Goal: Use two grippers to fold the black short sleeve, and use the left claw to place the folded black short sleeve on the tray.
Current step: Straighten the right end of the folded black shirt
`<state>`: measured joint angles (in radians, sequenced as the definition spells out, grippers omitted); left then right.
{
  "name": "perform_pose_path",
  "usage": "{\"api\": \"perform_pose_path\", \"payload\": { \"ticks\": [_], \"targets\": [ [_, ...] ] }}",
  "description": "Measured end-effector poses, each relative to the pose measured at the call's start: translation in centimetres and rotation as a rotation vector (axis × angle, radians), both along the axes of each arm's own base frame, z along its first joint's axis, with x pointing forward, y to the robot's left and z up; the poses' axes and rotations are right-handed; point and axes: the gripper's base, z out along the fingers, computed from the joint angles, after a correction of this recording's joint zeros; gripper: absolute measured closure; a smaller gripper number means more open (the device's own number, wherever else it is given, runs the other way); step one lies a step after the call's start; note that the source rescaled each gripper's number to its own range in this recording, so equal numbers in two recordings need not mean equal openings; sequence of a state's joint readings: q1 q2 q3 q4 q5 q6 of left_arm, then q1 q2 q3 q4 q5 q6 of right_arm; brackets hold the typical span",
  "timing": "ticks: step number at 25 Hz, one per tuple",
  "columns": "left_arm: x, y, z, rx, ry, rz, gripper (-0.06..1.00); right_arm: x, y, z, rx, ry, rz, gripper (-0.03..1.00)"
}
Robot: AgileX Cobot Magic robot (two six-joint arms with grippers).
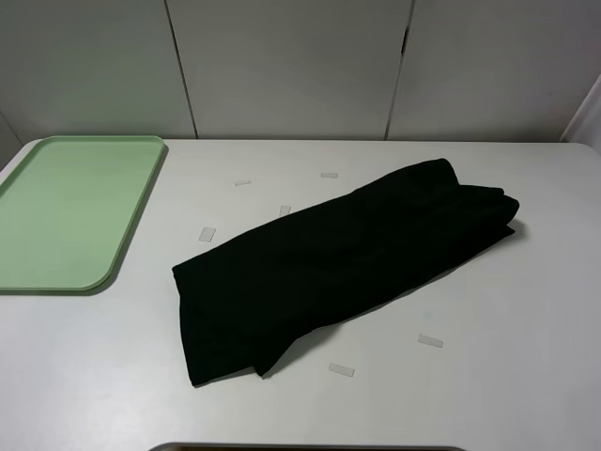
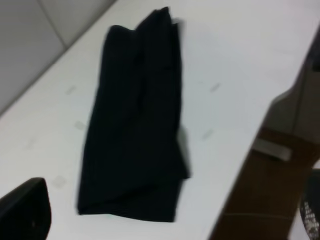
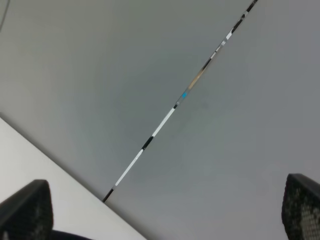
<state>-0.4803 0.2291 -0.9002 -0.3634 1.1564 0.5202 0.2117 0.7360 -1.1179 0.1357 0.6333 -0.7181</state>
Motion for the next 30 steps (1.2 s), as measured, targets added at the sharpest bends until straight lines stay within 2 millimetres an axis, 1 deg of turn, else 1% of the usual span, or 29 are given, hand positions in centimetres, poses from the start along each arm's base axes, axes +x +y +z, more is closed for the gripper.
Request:
{"api": "perform_pose_path", "payload": {
  "ticks": [4, 8, 15, 20, 24, 28, 30],
  "targets": [
    [-0.3, 0.2, -3.1, -0.064, 0.036, 0.044, -0.05, 0.0, 0.0, -0.2, -0.007, 0.025, 0.003, -0.03],
    [-0.8, 0.6, -5.4, -0.128, -0.006, 0.08, -0.05, -0.1, 0.0, -0.3, -0.009, 0.034, 0.004, -0.03],
    [0.8, 1.1, -7.2, -0.11, 0.067, 0.241, -0.05, -0.1, 0.0, -0.4, -0.011, 0.039, 0.005, -0.03],
    [2.2, 1.5, -9.4, -0.067, 0.142, 0.382, -0.05, -0.2, 0.0, -0.7, -0.022, 0.078, 0.01, -0.03],
    [2.4, 1.6, -9.7, -0.059, 0.152, 0.401, -0.05, -0.3, 0.2, -1.1, -0.016, 0.119, 0.024, -0.03],
    [2.5, 1.5, -10.6, -0.033, 0.209, 0.414, -0.05, -0.5, 0.6, -1.2, 0.034, 0.16, 0.062, -0.03],
    [2.5, 1.5, -10.8, -0.031, 0.218, 0.418, -0.05, -0.6, 0.8, -1.3, 0.061, 0.173, 0.081, -0.03]
  ]
}}
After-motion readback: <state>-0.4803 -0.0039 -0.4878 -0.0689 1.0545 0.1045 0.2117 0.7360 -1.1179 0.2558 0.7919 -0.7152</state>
